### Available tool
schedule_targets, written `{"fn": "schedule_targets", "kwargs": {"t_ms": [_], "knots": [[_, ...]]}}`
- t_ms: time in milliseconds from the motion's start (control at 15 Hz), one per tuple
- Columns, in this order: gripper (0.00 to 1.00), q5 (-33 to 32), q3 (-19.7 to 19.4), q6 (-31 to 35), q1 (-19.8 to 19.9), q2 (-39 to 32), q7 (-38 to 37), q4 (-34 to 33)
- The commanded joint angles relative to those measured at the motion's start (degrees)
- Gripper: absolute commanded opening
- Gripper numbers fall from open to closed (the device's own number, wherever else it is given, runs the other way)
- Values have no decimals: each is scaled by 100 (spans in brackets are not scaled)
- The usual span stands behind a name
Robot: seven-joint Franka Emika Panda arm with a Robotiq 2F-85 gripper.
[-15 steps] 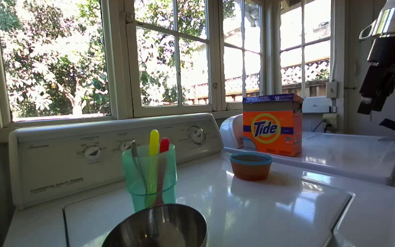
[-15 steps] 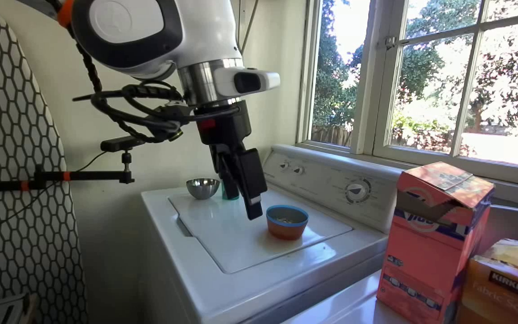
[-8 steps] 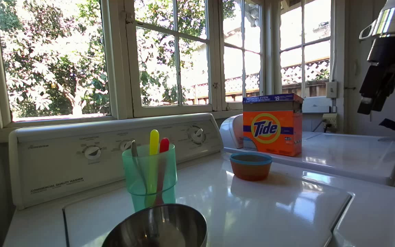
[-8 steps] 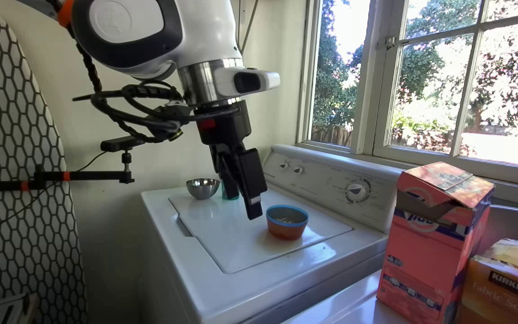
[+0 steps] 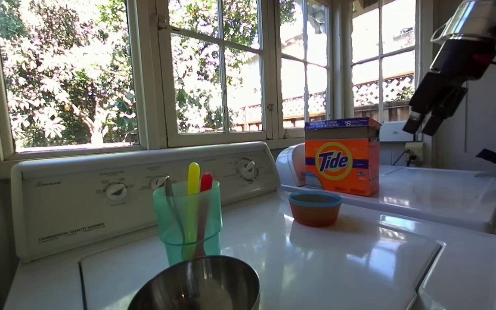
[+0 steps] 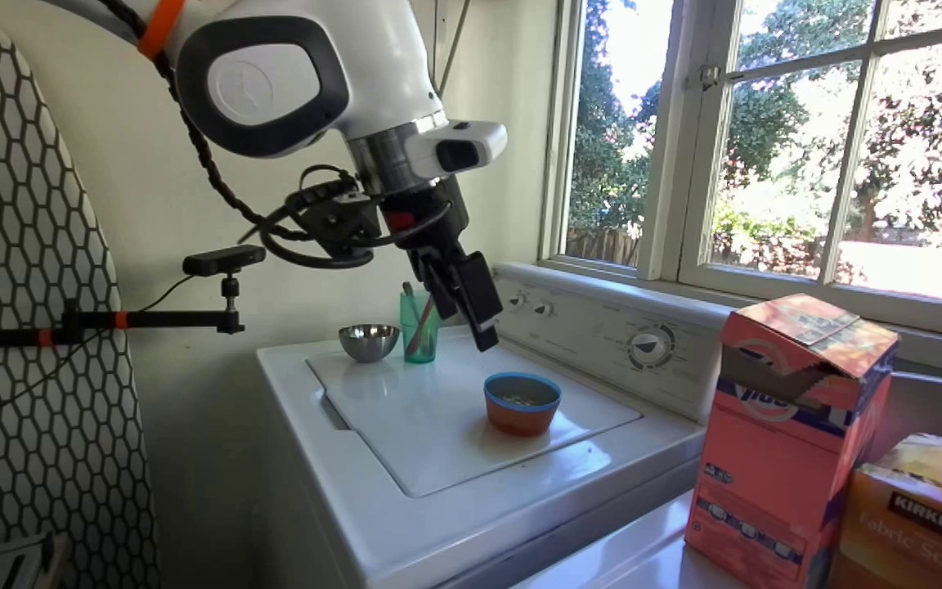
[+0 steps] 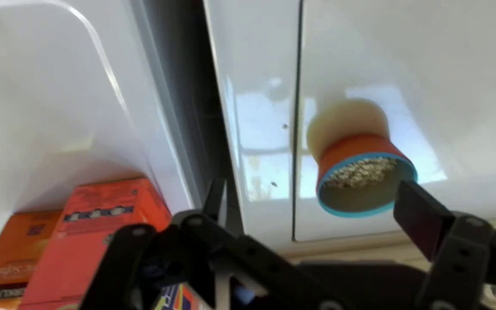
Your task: Press the switch on the stove.
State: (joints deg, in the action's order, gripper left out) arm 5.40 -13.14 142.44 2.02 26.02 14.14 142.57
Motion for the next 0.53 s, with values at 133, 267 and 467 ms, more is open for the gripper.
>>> {"fn": "schedule_targets", "kwargs": {"t_ms": [133, 267, 467], "knots": [[100, 1355, -133, 1459, -1167, -714, 839, -221], [100, 1802, -285, 1723, -1680, -1066, 1443, -512], [100, 2531, -607, 1843, -2402, -1674, 2445, -1194]]}}
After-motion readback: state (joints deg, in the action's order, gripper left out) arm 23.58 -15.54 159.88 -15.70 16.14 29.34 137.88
